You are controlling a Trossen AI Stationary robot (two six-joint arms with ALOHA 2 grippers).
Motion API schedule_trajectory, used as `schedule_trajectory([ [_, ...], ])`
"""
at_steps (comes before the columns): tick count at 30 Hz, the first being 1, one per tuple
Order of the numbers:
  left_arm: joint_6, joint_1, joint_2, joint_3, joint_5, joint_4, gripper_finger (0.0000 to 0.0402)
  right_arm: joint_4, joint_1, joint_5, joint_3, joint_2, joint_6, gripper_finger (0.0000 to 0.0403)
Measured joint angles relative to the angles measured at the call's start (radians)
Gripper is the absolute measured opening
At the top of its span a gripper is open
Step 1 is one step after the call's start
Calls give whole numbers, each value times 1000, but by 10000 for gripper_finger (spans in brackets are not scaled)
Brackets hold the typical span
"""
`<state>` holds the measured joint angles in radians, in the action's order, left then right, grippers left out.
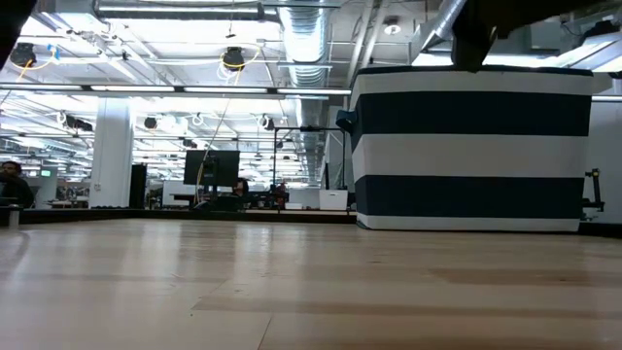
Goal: Pick & place medical supplies in basket/bin
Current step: Return to Home Position
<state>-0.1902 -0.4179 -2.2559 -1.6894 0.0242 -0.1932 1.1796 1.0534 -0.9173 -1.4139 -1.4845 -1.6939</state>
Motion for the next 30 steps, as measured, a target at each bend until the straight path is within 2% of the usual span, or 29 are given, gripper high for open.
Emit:
schedule_trajectory([
  [6, -67, 42, 0, 0, -15, 14, 198, 11, 0, -1, 0, 0, 0, 143],
  [11, -47, 103, 57, 1, -20, 210, 200, 12, 0, -6, 0, 0, -5, 143],
  [14, 29, 122, 141, 47, 36, 288, 186, 12, 0, -8, 0, 0, -5, 143],
  [17, 69, 141, 282, 193, 81, 254, 162, 15, 0, -15, 0, 0, -7, 143],
  [19, 71, 160, 404, 336, 87, 188, 139, 17, 0, -20, 0, 0, -8, 143],
  [23, -20, 210, 642, 674, 69, -64, 79, 27, -3, -48, 0, 0, -42, 143],
  [26, -75, 239, 769, 891, 60, -249, 23, 31, -3, -85, 0, 0, -66, 143],
  [30, -98, 269, 909, 1115, 32, -446, 9, 52, -16, -137, 0, 0, -115, 143],
])
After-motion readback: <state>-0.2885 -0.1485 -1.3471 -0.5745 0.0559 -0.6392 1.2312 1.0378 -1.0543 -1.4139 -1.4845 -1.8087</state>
